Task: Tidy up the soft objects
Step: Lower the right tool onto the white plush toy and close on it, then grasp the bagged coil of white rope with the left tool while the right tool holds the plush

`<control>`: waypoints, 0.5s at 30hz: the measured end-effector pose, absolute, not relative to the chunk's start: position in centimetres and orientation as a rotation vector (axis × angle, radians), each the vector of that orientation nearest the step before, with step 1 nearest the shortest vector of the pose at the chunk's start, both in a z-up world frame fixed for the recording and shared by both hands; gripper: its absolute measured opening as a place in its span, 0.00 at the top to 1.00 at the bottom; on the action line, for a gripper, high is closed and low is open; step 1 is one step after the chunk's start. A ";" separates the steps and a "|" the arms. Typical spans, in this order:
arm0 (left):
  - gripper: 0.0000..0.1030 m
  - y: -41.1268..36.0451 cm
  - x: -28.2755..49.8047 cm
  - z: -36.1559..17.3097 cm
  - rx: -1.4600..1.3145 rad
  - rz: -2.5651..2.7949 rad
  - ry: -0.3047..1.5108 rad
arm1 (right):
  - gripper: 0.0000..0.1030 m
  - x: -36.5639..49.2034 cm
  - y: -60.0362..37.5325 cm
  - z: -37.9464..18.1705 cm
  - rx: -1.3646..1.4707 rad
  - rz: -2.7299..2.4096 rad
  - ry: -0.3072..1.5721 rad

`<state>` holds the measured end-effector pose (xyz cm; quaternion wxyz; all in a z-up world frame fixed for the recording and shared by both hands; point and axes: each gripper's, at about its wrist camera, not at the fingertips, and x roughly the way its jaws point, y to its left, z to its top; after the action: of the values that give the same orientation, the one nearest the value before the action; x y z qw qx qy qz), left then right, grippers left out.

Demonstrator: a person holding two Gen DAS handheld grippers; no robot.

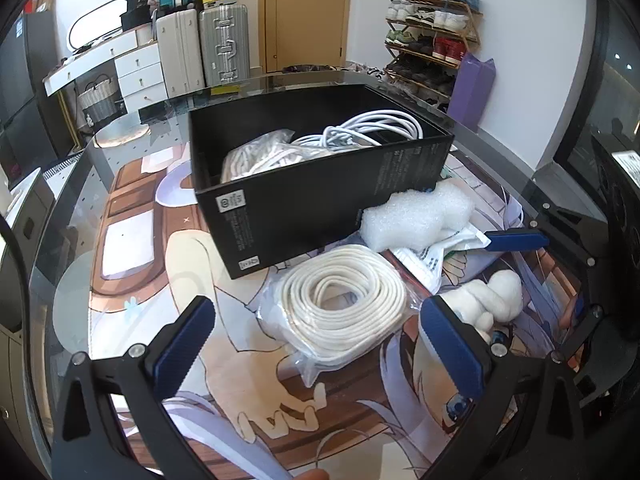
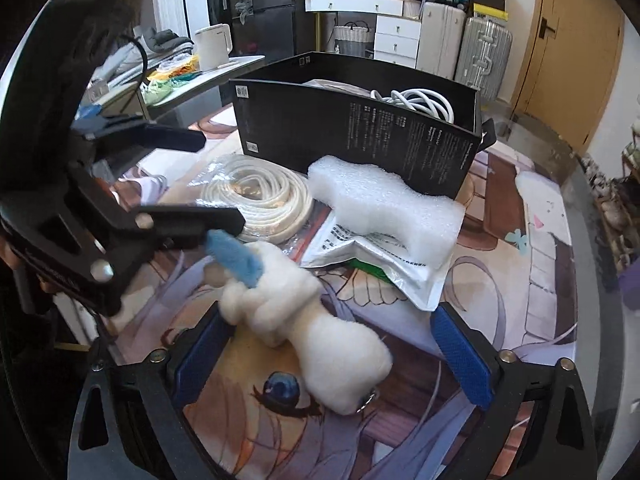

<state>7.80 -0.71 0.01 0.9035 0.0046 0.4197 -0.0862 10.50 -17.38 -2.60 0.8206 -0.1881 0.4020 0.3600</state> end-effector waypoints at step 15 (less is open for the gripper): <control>0.00 -1.1 8.0 -0.6 0.000 -0.184 0.886 | 0.45 10.5 -19.8 -1.9 -0.419 0.839 0.865</control>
<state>8.05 -1.09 -0.60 0.8993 0.0002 0.4282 -0.0891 10.53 -19.84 -1.85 0.8034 -0.1954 0.4039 0.3914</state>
